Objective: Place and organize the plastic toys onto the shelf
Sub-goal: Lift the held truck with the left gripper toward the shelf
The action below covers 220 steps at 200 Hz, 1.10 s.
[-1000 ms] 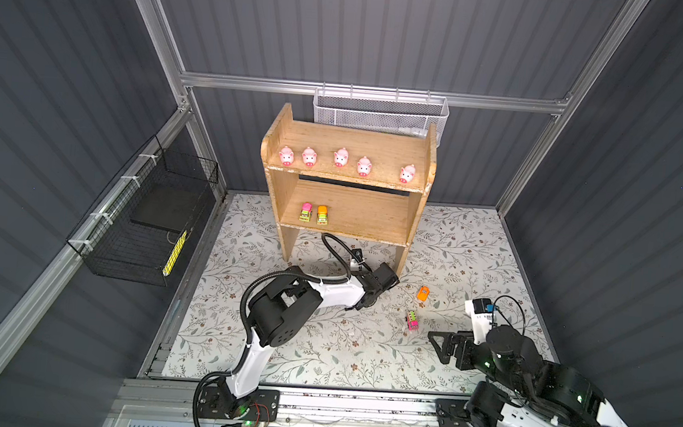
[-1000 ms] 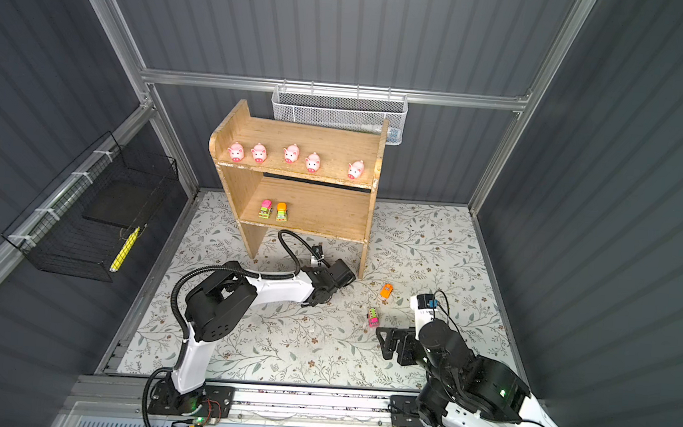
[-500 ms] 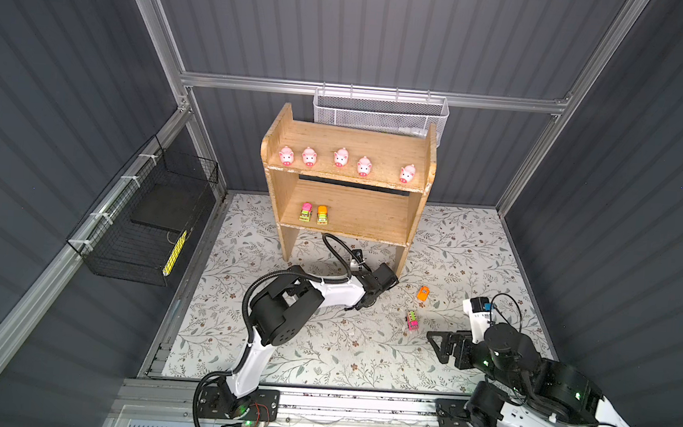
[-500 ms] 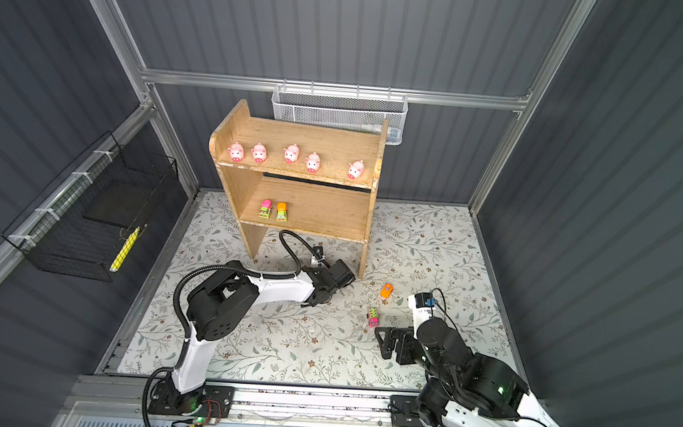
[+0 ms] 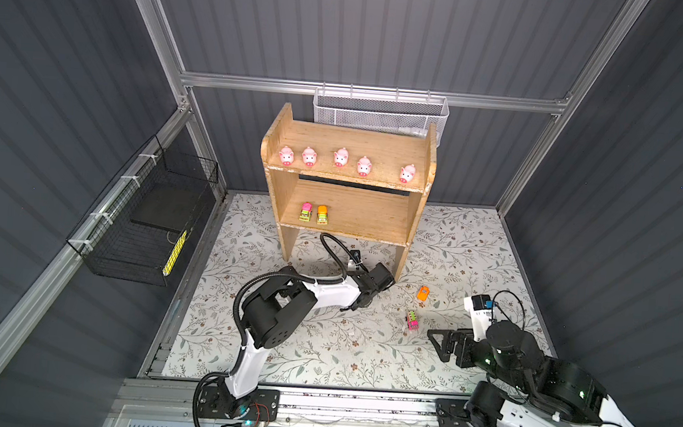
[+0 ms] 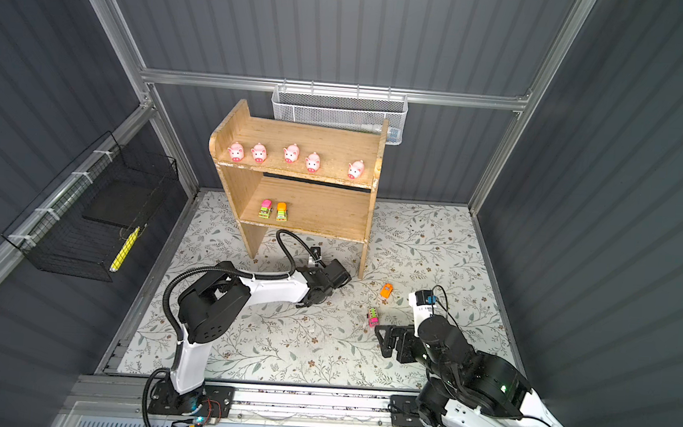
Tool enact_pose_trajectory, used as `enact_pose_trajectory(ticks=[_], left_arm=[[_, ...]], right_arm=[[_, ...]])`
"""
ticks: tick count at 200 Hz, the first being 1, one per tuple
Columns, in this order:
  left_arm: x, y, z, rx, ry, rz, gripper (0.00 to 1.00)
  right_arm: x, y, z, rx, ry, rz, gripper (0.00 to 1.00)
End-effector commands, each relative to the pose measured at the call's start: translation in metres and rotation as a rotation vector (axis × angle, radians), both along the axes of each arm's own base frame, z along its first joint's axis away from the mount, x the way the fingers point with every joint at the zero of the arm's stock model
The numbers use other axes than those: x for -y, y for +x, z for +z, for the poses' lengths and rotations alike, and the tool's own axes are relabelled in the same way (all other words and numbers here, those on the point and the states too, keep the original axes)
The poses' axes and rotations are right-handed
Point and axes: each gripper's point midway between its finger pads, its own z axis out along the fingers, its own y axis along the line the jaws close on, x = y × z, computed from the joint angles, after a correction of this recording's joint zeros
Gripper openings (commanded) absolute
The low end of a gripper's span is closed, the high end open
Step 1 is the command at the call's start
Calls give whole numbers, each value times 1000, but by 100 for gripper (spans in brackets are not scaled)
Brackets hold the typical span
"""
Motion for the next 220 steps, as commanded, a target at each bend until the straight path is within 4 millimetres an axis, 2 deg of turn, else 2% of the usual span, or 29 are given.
enact_pose_trajectory(ticks=[1,89,132,174,191,220], left_arm=[[-10,-10,20,-7,10,-29,25],[-44,-43,78,19,7,-68,25],[-66,-57,115,59,-11,-81,25],[-88,-69,155,114,-19,-97,25],[-93,-72,173,136,-22,-109,26],[-92,-72,203,158,-16,-151,26]], right_arm=[[-3,1,8,7,-8,14,99],[-24,8,22,-4,36,43,99],[-37,15,27,-16,64,41,99],[-61,24,30,-25,64,60,99],[-72,27,37,-15,63,75,99],[-90,30,52,4,63,117,99]])
